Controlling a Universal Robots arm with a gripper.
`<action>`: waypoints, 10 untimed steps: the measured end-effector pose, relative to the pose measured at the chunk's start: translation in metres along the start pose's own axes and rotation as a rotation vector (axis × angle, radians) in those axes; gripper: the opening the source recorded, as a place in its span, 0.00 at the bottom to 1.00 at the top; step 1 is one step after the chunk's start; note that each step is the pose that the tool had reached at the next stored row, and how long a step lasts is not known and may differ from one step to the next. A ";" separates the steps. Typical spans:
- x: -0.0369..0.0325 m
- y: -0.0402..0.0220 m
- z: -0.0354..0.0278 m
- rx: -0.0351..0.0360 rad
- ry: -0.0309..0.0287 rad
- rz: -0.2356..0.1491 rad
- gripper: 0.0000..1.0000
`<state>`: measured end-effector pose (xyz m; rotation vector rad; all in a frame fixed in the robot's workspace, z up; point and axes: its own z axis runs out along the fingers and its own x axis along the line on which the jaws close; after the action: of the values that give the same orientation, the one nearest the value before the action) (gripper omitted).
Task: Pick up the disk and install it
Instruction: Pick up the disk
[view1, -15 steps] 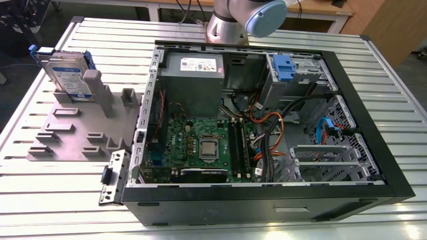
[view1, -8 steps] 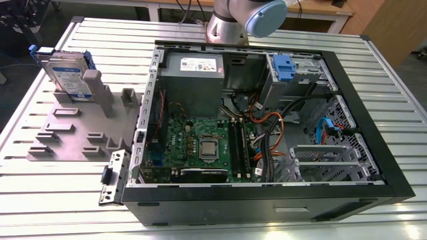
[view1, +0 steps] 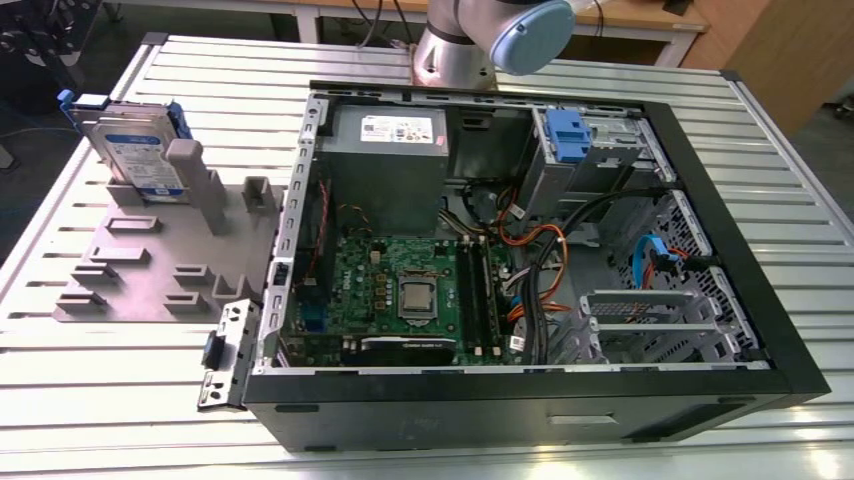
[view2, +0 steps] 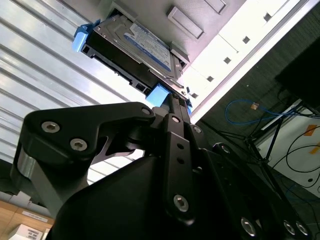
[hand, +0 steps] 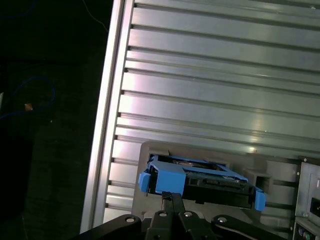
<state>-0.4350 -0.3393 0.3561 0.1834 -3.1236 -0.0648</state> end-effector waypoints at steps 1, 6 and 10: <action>0.0000 0.0000 0.0000 0.0000 0.0000 -0.001 0.11; 0.0000 0.0000 0.0000 0.0001 0.0004 -0.008 0.11; 0.0000 0.0000 0.0000 0.0001 0.0006 -0.014 0.11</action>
<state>-0.4350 -0.3393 0.3561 0.2051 -3.1220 -0.0647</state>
